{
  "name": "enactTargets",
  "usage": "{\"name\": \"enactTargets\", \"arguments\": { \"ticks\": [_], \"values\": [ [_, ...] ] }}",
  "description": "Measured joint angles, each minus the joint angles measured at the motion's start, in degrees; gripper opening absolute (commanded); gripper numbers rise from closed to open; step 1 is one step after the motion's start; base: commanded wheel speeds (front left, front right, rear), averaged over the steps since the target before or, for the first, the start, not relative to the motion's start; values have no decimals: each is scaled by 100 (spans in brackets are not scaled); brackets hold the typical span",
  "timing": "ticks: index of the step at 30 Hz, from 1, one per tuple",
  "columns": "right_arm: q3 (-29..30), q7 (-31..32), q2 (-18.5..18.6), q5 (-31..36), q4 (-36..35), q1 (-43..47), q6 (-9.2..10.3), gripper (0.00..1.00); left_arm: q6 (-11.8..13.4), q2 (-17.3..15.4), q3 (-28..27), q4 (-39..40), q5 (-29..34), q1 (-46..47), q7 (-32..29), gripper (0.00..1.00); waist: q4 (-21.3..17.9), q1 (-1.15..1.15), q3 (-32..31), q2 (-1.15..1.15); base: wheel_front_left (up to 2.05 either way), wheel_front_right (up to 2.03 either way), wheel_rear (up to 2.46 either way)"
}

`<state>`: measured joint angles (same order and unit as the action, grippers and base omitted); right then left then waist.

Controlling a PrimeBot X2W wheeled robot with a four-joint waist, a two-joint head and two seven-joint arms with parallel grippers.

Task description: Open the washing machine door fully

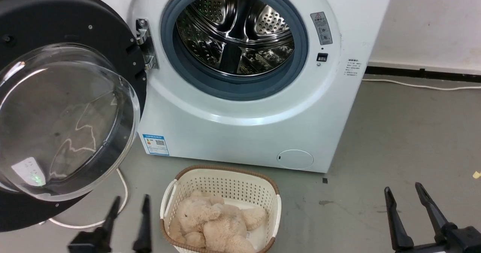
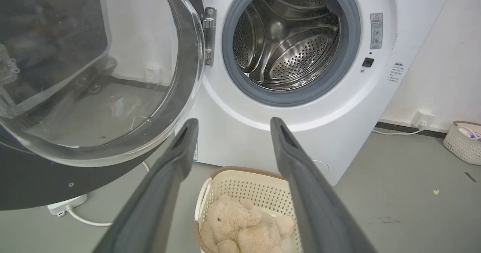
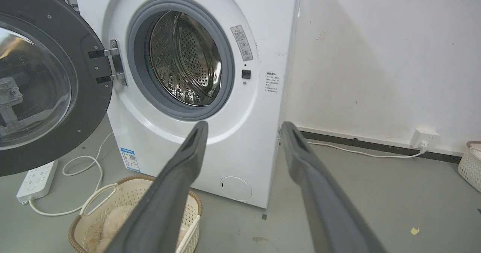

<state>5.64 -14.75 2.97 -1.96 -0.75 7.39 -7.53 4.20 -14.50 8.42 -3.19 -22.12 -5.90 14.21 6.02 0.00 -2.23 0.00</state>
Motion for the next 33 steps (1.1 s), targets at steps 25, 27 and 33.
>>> {"name": "enactTargets", "arguments": {
  "ticks": [25,27,33],
  "values": [
    [-37,0,0,-155,201,58,0,100,-31,334,120,-93,431,-7,48,100,-132,0,55,0,0,0,0],
    [-38,2,0,-155,203,57,-1,0,-33,347,113,-85,430,-5,45,0,-135,0,58,0,0,0,0],
    [-43,10,0,-155,203,54,-1,0,-33,342,122,-86,432,-5,27,0,-149,1,62,0,0,0,0]
  ]
}}
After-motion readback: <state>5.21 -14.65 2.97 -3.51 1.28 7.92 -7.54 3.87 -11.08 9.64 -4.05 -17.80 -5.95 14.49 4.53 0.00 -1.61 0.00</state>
